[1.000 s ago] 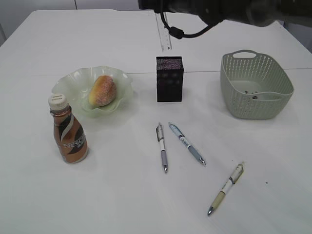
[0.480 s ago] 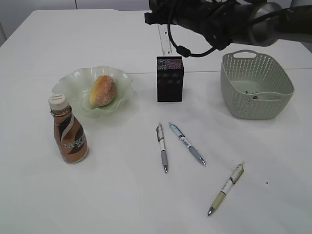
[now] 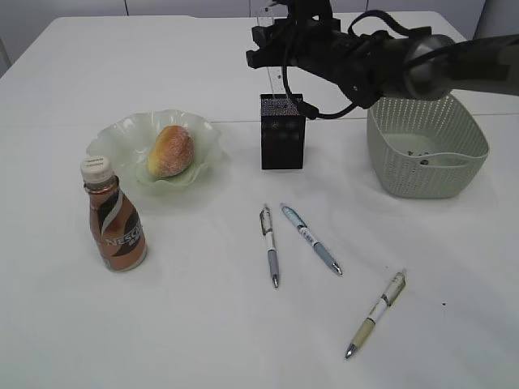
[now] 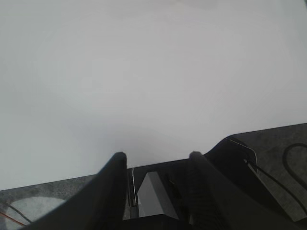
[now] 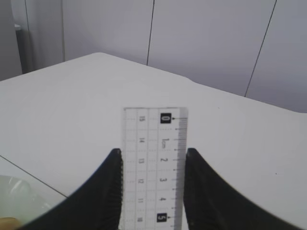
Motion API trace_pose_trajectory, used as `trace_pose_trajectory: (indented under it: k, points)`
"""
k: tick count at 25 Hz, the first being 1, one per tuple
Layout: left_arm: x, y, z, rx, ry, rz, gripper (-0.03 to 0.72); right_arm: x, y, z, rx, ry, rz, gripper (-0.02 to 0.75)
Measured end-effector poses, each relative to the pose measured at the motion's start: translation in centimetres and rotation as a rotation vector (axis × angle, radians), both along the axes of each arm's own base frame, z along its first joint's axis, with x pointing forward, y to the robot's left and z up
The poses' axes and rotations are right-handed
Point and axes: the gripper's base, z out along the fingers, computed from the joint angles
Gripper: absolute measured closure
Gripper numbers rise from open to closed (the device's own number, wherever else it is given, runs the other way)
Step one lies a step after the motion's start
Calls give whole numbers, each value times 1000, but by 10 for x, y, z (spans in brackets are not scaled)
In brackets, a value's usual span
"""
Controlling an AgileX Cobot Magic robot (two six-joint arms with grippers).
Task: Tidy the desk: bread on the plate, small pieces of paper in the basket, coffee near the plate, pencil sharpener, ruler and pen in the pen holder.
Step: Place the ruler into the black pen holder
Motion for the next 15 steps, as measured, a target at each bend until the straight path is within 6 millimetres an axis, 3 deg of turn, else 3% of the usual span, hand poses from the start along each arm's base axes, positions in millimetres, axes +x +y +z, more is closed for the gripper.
trace_pose_trajectory:
  k: [6, 15]
  points:
    - [0, 0, 0, 4, -1, 0, 381, 4, 1, -26, -8, 36, 4, 442]
    - [0, 1, 0, 17, -3, 2, 381, 6, -4, -28, -11, 41, -6, 442]
